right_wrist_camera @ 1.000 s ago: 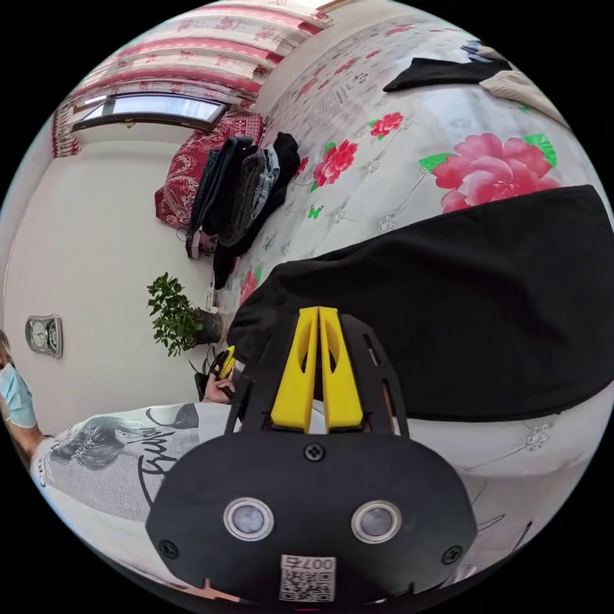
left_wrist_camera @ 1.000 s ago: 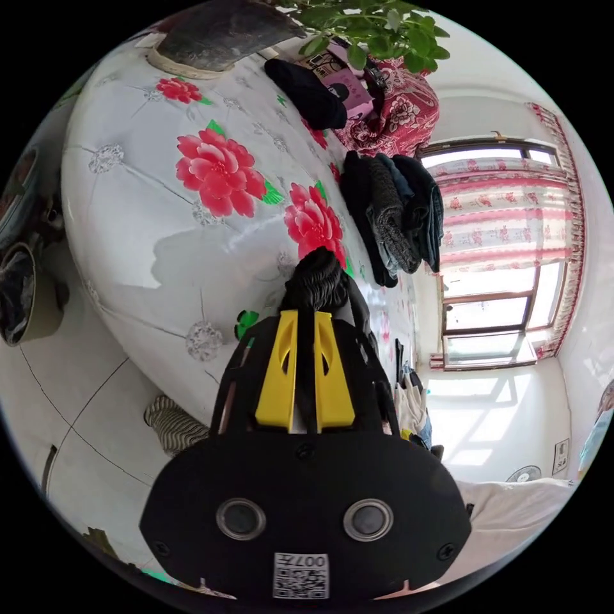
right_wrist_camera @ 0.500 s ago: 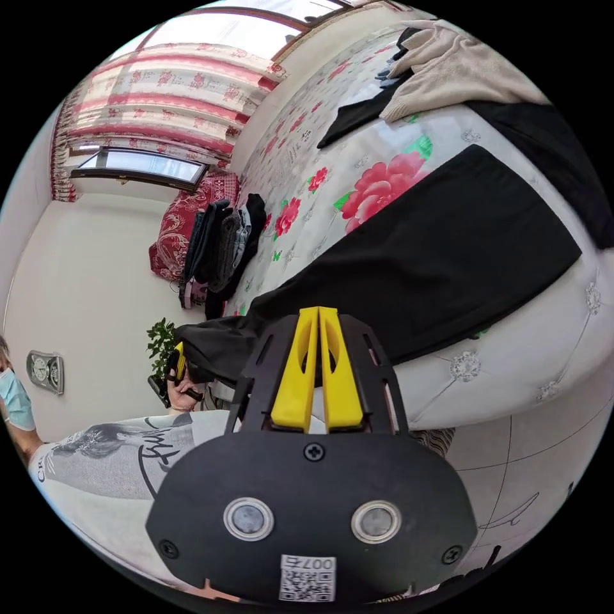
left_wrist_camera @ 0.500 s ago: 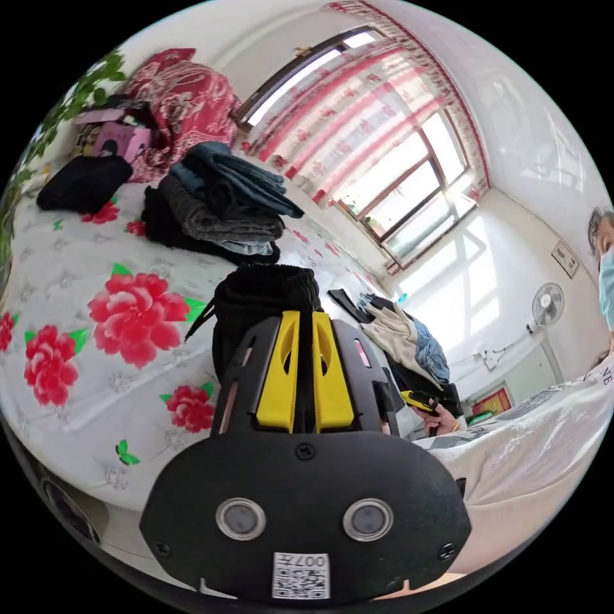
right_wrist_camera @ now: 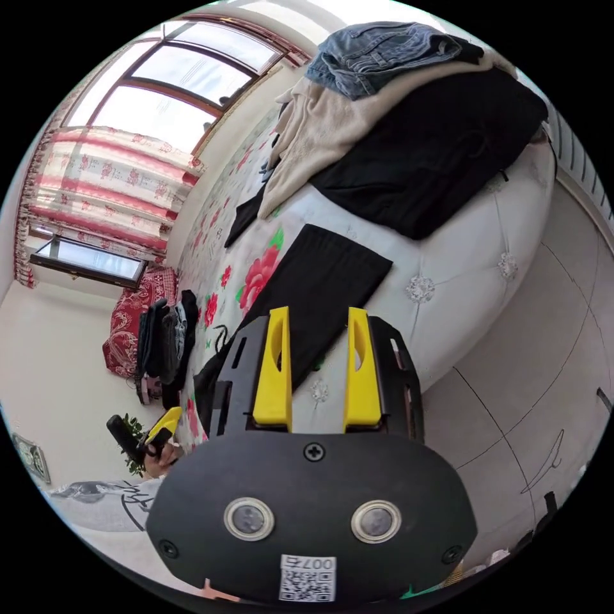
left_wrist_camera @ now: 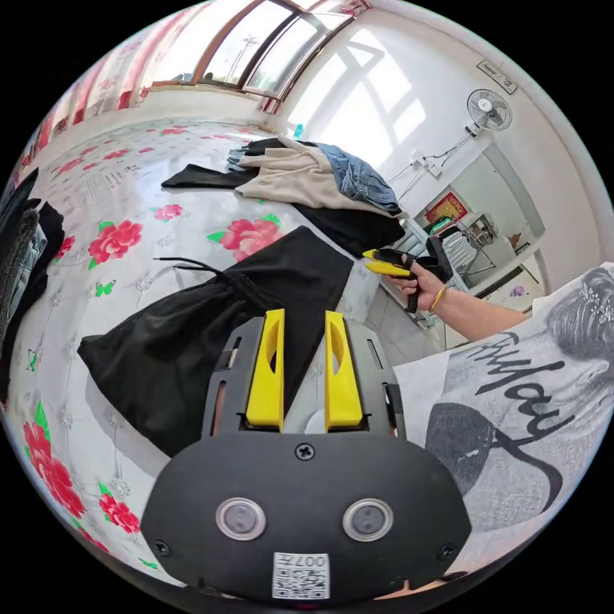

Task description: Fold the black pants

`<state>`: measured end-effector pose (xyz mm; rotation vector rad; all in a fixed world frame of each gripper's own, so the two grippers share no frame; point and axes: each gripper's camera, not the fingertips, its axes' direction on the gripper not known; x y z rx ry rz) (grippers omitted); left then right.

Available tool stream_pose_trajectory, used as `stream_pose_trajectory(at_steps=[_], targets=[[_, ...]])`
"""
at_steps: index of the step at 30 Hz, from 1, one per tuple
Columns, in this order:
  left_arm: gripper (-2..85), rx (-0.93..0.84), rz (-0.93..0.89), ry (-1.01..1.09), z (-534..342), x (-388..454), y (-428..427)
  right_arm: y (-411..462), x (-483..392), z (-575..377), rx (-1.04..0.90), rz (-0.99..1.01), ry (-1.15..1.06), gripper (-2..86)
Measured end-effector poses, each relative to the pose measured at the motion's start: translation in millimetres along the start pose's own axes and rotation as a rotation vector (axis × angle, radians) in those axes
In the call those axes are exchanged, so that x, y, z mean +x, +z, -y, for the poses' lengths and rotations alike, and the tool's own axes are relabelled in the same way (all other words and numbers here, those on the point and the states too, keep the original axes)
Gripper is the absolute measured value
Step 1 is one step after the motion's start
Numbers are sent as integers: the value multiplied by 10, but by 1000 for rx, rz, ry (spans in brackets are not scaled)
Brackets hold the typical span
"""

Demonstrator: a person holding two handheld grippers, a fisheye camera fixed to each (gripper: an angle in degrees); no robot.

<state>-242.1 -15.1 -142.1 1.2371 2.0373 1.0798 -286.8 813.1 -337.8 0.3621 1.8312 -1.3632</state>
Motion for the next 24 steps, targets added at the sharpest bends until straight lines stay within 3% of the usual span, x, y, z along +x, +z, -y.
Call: stream_pose_trajectory(at_steps=[7, 10, 13, 15, 19, 24], targets=[[81, -126, 128, -218, -297, -444, 40, 258, 273, 512, 36, -151, 137, 99], [81, -105, 200, -322, -387, -597, -49, 419, 115, 553, 84, -234, 138, 91], [82, -45, 224, -436, -456, -752, -129, 690, -179, 635, 43, -180, 90, 60], [83, -12, 222, -508, -506, -865, -151, 835, -402, 664, 40, -282, 69, 28], [86, 74, 177, -684, -676, -1194, -198, 1190, -1044, 766, -50, -26, -32, 5], [87, 160, 166, -796, -842, -1505, -294, 1544, -3183, 109, -156, 231, -583, 4]])
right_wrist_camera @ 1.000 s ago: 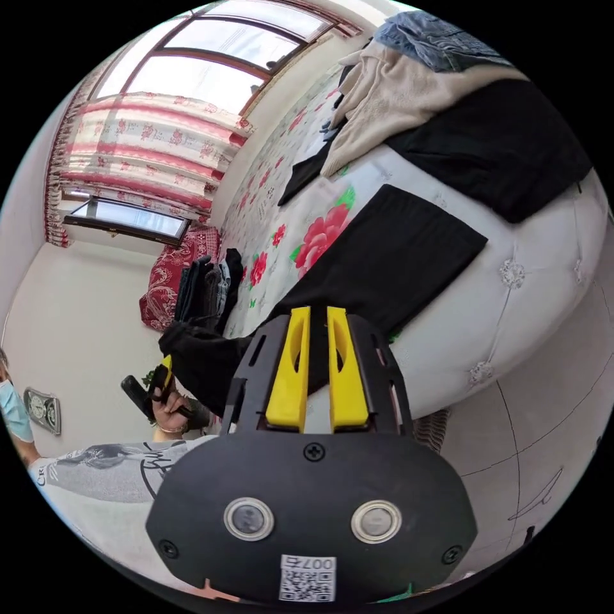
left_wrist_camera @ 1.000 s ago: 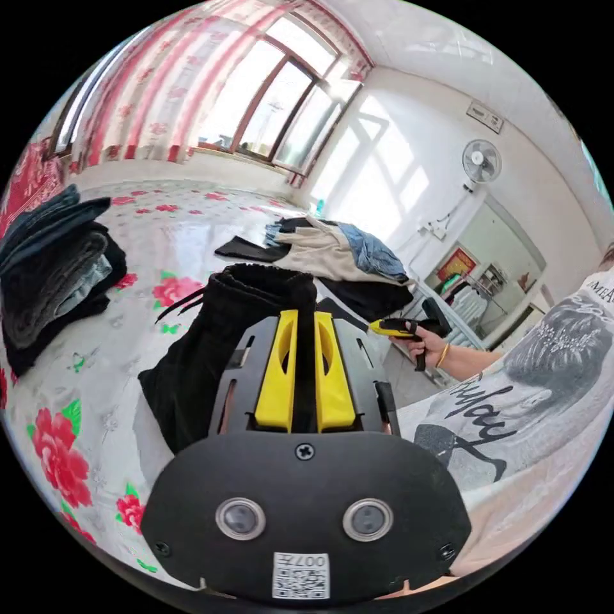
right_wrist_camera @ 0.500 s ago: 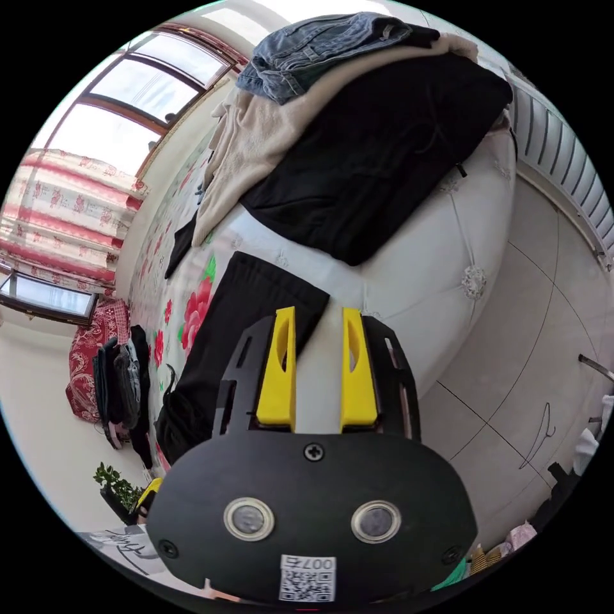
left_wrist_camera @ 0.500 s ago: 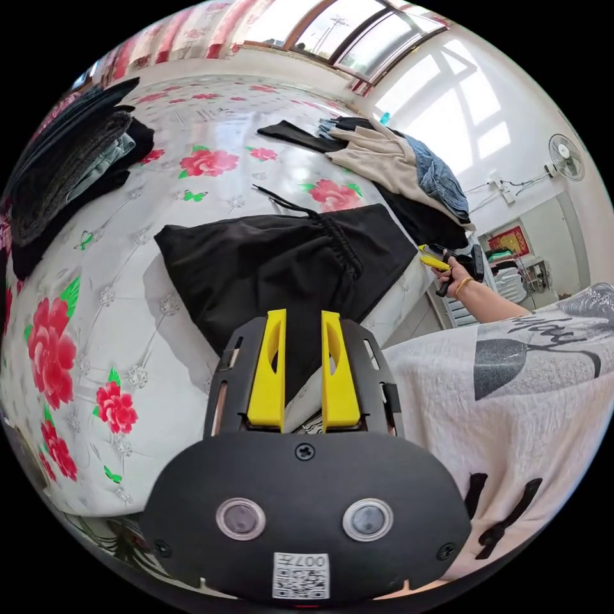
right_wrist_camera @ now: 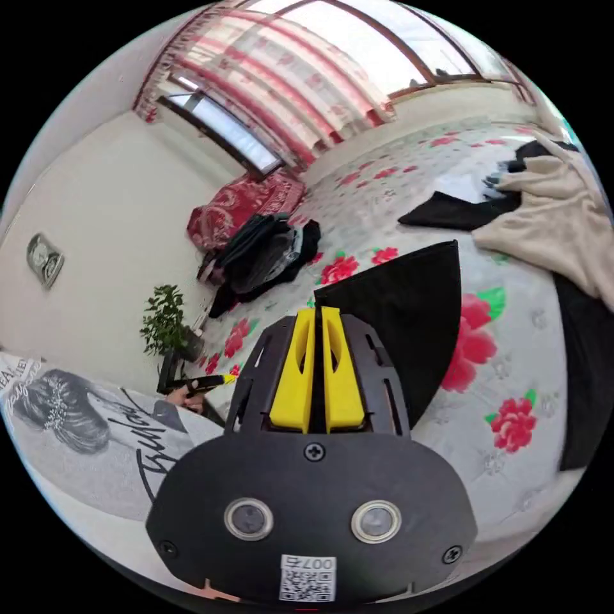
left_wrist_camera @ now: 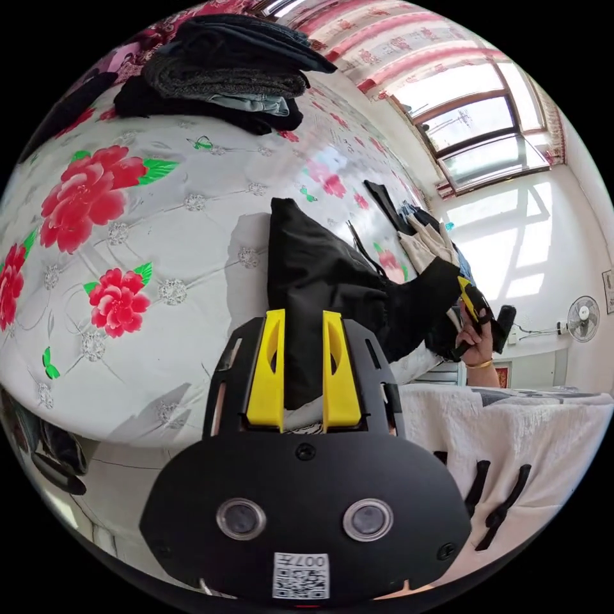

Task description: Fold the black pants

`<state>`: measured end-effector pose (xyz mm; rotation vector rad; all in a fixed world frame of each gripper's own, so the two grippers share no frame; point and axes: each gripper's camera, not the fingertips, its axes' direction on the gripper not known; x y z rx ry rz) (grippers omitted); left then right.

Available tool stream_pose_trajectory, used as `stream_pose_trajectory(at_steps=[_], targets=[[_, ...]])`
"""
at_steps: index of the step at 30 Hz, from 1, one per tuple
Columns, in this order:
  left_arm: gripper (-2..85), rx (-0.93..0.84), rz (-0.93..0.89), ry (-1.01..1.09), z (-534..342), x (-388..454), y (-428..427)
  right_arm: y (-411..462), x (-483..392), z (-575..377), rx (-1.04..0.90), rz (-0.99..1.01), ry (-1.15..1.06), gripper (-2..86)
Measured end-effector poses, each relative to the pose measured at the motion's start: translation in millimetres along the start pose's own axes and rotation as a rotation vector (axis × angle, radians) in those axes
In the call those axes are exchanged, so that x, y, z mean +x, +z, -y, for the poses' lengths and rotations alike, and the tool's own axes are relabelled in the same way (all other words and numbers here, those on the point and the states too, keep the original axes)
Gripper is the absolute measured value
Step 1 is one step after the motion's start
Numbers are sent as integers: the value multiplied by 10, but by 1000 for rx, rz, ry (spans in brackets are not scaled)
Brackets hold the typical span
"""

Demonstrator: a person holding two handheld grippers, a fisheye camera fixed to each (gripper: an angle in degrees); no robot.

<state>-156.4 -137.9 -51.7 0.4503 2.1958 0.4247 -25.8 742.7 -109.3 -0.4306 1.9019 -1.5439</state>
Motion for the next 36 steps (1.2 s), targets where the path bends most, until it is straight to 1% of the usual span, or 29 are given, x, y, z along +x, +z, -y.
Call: stream_pose_trajectory(at_steps=[2, 3, 4, 5, 6, 8, 9, 12, 14, 15, 16, 17, 20, 24, 26, 27, 28, 30, 32, 33, 36], targets=[[90, 37, -35, -56, 65, -180, -27, 697, -1089, -40, -151, 160, -266, 9], [90, 46, -44, -68, 81, -224, -32, 891, -1313, -94, -197, 204, -312, 11], [92, 60, -64, -91, 112, -310, -40, 1298, -1694, -243, -301, 287, -388, 19], [93, 68, -85, -111, 141, -393, -42, 1721, -1980, -429, -409, 324, -441, 31], [93, 72, -95, -120, 153, -432, -43, 1931, -2086, -528, -463, 326, -457, 38], [98, 75, -125, -143, 190, -570, -33, 2602, -2295, -812, -665, 302, -488, 72], [99, 70, -130, -146, 199, -600, -25, 2681, -2299, -831, -679, 281, -489, 77], [110, 41, -143, -140, 246, -723, 23, 2682, -2047, -691, -582, 173, -415, 97], [118, 4, -171, -133, 313, -809, 102, 2554, -1489, -523, -472, 60, -236, 111], [120, -6, -180, -131, 338, -828, 129, 2523, -1309, -498, -450, 33, -176, 114], [126, -30, -201, -129, 398, -861, 192, 2473, -925, -470, -424, -15, -39, 120], [130, -60, -221, -124, 473, -887, 268, 2424, -562, -482, -400, -32, 81, 126], [130, -145, -245, -83, 702, -887, 488, 2433, 95, -622, -368, -41, 268, 137], [87, -235, -227, -13, 962, -826, 700, 2695, 377, -764, -348, 23, 338, 129], [39, -292, -225, 26, 1095, -788, 787, 3080, 458, -811, -434, 99, 384, 108], [26, -307, -220, 35, 1124, -777, 802, 3171, 461, -812, -455, 110, 393, 102], [9, -314, -210, 61, 1181, -748, 794, 3285, 442, -781, -462, 79, 400, 90], [1, -284, -206, 100, 1291, -680, 699, 3343, 343, -649, -425, 75, 386, 77], [-4, -186, -273, 137, 1527, -552, 408, 3392, 86, -296, -356, 196, 332, 69], [-5, -160, -288, 145, 1607, -519, 315, 3418, -3, -172, -346, 222, 311, 67], [-6, -22, -309, 249, 2141, -337, -303, 3568, -620, 667, -285, 327, 142, 63]])
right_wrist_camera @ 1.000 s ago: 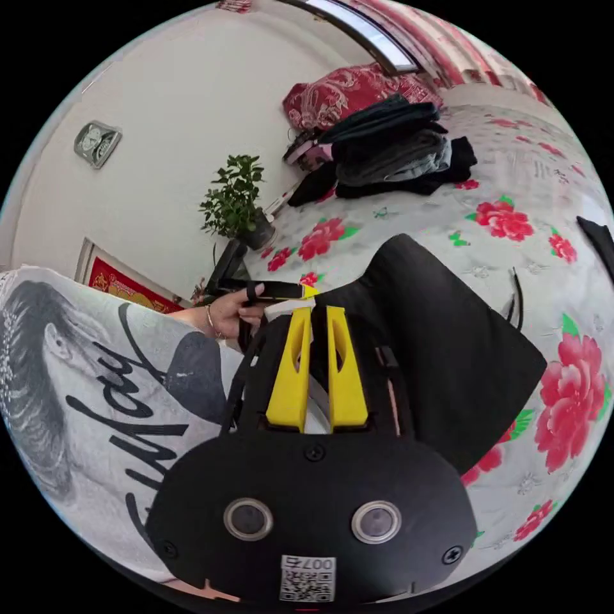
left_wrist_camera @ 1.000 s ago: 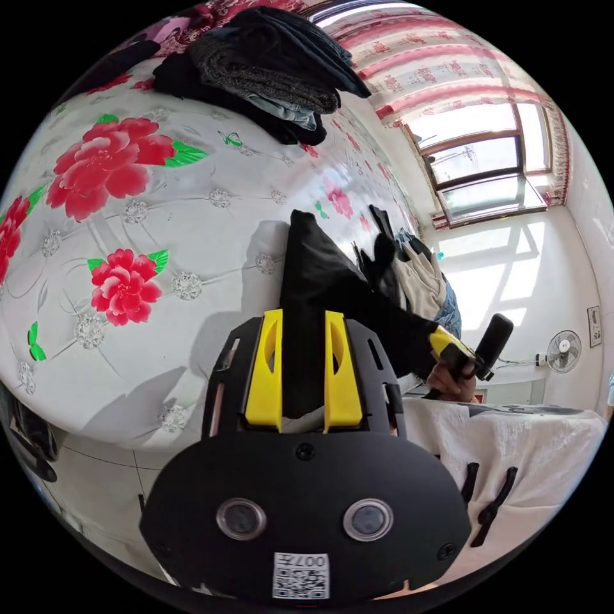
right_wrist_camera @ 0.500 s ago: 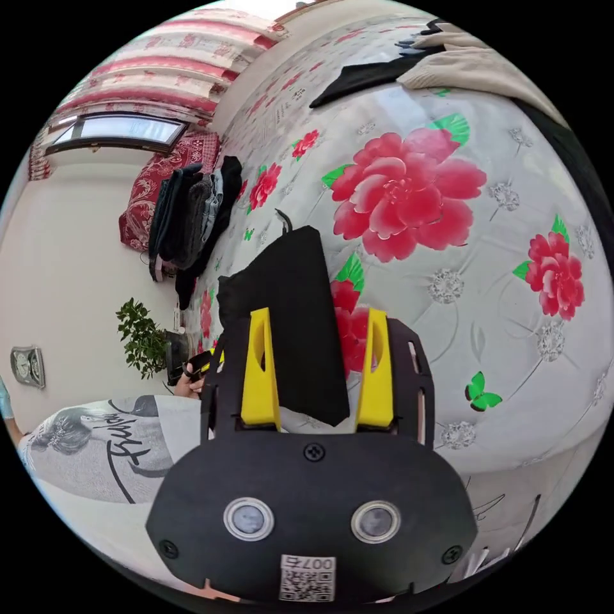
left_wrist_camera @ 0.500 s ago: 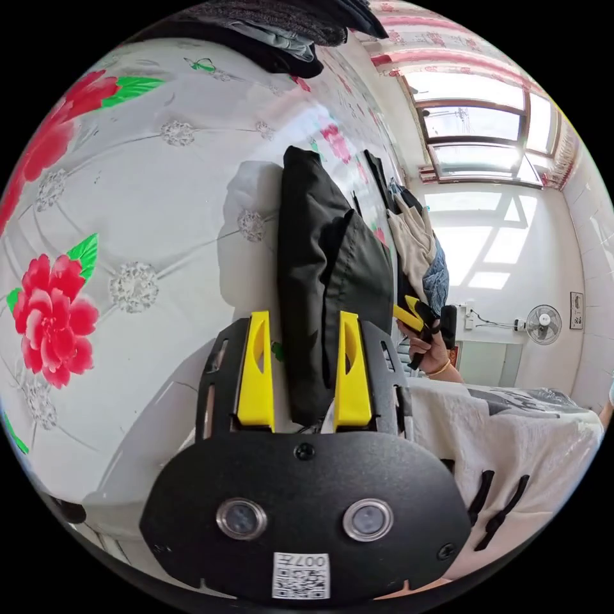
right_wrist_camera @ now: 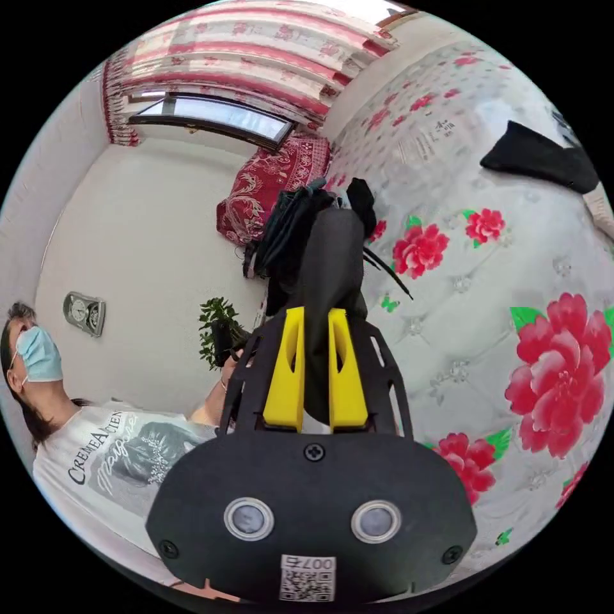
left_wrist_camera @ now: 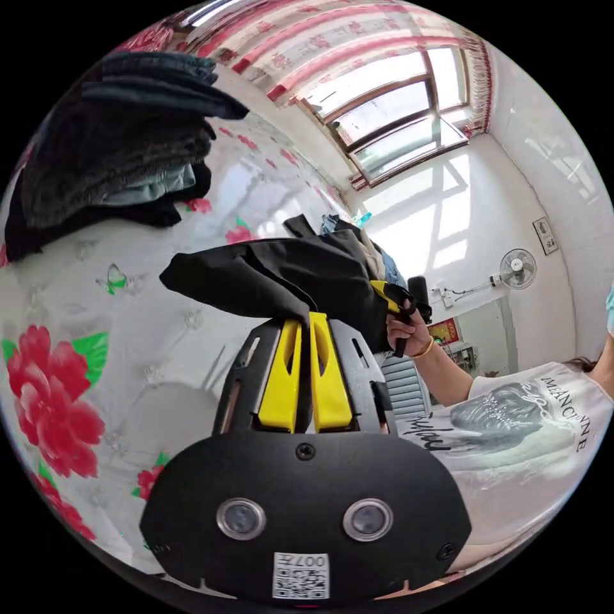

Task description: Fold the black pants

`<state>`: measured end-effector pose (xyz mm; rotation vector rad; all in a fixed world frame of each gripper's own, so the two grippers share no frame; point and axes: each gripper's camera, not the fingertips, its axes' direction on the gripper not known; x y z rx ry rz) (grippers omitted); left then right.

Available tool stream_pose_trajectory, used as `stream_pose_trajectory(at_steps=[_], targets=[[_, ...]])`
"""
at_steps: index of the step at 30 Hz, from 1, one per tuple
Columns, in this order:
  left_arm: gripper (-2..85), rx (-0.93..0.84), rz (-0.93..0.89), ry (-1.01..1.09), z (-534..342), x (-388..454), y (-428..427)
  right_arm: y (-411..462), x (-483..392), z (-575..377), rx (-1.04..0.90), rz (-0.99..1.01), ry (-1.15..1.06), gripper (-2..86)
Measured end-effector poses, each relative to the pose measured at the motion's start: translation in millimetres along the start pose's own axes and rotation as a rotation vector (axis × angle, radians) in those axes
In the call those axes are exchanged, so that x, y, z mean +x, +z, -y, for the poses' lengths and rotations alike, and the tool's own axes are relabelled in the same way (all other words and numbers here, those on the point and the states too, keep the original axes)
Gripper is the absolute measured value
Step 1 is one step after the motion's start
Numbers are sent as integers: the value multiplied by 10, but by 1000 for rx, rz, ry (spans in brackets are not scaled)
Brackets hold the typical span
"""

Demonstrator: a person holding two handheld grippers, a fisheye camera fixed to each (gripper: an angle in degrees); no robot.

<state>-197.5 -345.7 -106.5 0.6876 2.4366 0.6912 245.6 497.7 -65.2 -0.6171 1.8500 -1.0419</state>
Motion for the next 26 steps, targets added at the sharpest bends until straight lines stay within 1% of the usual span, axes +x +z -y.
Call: stream_pose_trajectory(at_steps=[2, 3, 5, 6, 8, 9, 11, 12, 14, 15, 17, 18, 20, 21, 23, 24, 26], targets=[[-6, 126, 24, 120, 495, 181, -614, 138, -688, 736, 25, 63, -157, 62], [-5, 163, 31, 148, 610, 223, -781, 179, -869, 920, 34, 81, -194, 63], [-2, 297, 70, 241, 1032, 358, -1444, 402, -1596, 1621, 75, 157, -319, 66], [-1, 330, 82, 251, 1127, 370, -1603, 487, -1774, 1798, 83, 174, -346, 68], [19, 455, 176, 226, 1424, 316, -2145, 914, -2317, 2392, 112, 197, -405, 74], [30, 479, 205, 214, 1473, 283, -2244, 1034, -2403, 2508, 125, 194, -405, 77], [70, 534, 375, 68, 1526, 76, -2464, 1507, -2529, 2770, 201, 123, -435, 85], [74, 538, 420, 34, 1499, 20, -2469, 1633, -2494, 2793, 207, 88, -434, 86], [83, 523, 567, -65, 1246, -231, -2286, 2159, -2104, 2696, 144, -27, -431, 89], [84, 507, 592, -84, 1156, -304, -2194, 2283, -1947, 2625, 117, -51, -427, 89], [88, 379, 655, -173, 745, -599, -1703, 2701, -1155, 2180, -9, -204, -401, 89], [89, 333, 664, -189, 637, -657, -1558, 2775, -923, 2040, -44, -252, -384, 89], [89, 137, 700, -248, 202, -790, -941, 2858, 50, 1434, -186, -420, -282, 91], [88, 89, 708, -256, 99, -795, -791, 2806, 288, 1281, -207, -452, -248, 92], [84, -54, 726, -276, -241, -710, -271, 2325, 1126, 740, -231, -590, -103, 95], [83, -79, 725, -274, -297, -669, -163, 2149, 1297, 634, -221, -631, -66, 95], [80, -161, 722, -235, -383, -469, 228, 1296, 1846, 336, -120, -785, 86, 99]])
